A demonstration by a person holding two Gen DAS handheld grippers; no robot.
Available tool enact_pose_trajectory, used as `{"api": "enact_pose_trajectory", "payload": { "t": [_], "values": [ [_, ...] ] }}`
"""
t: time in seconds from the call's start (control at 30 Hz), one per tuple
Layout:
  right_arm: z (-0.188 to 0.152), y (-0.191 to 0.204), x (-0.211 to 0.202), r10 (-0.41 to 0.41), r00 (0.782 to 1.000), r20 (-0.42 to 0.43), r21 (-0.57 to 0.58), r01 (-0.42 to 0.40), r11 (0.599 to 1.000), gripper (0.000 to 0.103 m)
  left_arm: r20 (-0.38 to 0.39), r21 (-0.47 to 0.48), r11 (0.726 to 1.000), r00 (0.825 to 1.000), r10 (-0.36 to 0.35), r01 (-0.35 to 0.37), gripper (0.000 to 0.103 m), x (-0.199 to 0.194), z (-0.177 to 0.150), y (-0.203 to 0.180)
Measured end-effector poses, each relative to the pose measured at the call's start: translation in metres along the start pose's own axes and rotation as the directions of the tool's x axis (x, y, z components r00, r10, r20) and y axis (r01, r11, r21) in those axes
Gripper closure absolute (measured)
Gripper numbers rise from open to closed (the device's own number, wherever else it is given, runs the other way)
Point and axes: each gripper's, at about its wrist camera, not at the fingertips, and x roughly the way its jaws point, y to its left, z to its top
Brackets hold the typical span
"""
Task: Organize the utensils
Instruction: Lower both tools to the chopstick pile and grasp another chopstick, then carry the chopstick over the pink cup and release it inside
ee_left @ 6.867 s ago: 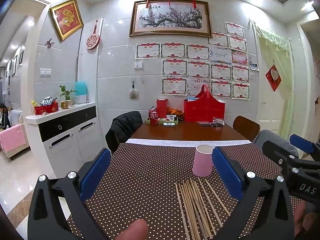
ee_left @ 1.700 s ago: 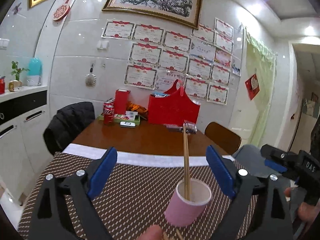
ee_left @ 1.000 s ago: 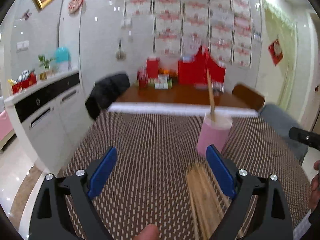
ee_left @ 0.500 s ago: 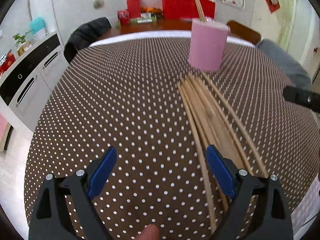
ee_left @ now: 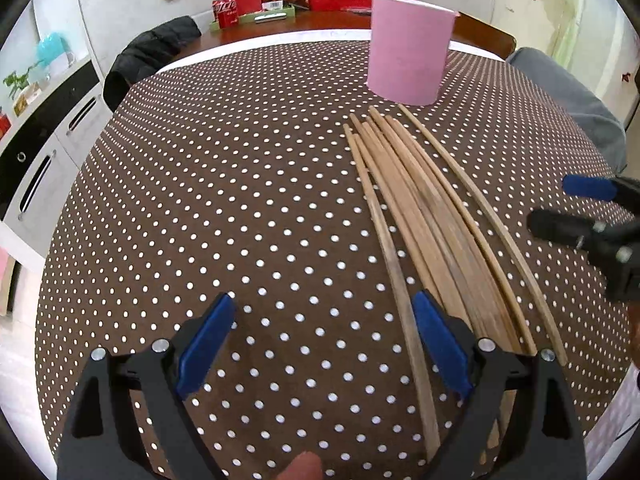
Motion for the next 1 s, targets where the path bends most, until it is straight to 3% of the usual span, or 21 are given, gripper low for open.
{"api": "enact_pose_trajectory", "payload": {
  "t": [0.07, 0.23, 0.3, 0.53, 0.6, 0.63, 0.67, 0.7, 0.73, 0.9, 1.0],
  "values": [
    [0.003, 0.005, 0.009, -0.012, 1.0, -0.023, -0.009, 0.012, 1.0, 0.008, 0.002, -0.001, 1.0, 1.0, 0.007, -0.007, 0.014, 0.0, 0.002, 0.003],
    [0.012, 0.017, 0.019, -0.045, 0.999, -0.018, -0.026, 0.045, 0.999, 0.039, 0.001, 0.009, 1.0, 1.0, 0.02, -0.021, 0.014, 0.007, 0.01, 0.001],
    [0.018, 0.021, 0.022, -0.076, 0.997, -0.018, -0.044, 0.075, 0.996, 0.073, -0.002, 0.014, 1.0, 1.0, 0.028, -0.028, 0.014, 0.009, 0.016, 0.0],
    [0.031, 0.027, 0.035, -0.071, 0.997, -0.017, -0.082, 0.07, 0.994, 0.072, -0.019, 0.02, 1.0, 1.0, 0.024, -0.024, 0.015, 0.019, 0.035, -0.001],
    [0.034, 0.031, 0.038, -0.069, 0.998, -0.008, -0.107, 0.068, 0.992, 0.077, -0.018, 0.008, 1.0, 1.0, -0.021, 0.022, 0.03, 0.021, 0.039, 0.0],
    [0.035, 0.033, 0.038, -0.051, 0.999, -0.011, -0.117, 0.049, 0.992, 0.082, -0.011, 0.018, 1.0, 1.0, -0.023, 0.023, 0.045, 0.02, 0.041, -0.001],
    [0.036, 0.036, 0.038, -0.044, 0.999, -0.014, -0.125, 0.042, 0.991, 0.094, -0.007, 0.027, 0.999, 1.0, -0.029, 0.029, 0.055, 0.019, 0.043, -0.002],
    [0.036, 0.036, 0.038, -0.035, 0.999, -0.016, -0.13, 0.033, 0.991, 0.097, -0.007, 0.032, 0.999, 0.999, -0.033, 0.033, 0.077, 0.018, 0.045, -0.003],
    [0.035, 0.035, 0.037, -0.027, 1.0, -0.015, -0.128, 0.025, 0.991, 0.097, -0.009, 0.032, 0.999, 0.999, -0.035, 0.035, 0.093, 0.018, 0.046, -0.002],
    [0.029, 0.012, 0.024, 0.083, 0.996, 0.04, -0.061, -0.08, 0.995, 0.097, 0.009, -0.034, 0.998, 0.999, -0.046, 0.047, 0.097, 0.015, 0.046, 0.017],
    [0.031, 0.003, 0.011, 0.152, 0.983, 0.106, -0.042, -0.148, 0.988, 0.097, 0.045, -0.078, 0.996, 0.998, -0.047, 0.05, 0.097, 0.006, 0.044, 0.024]
  ]
}}
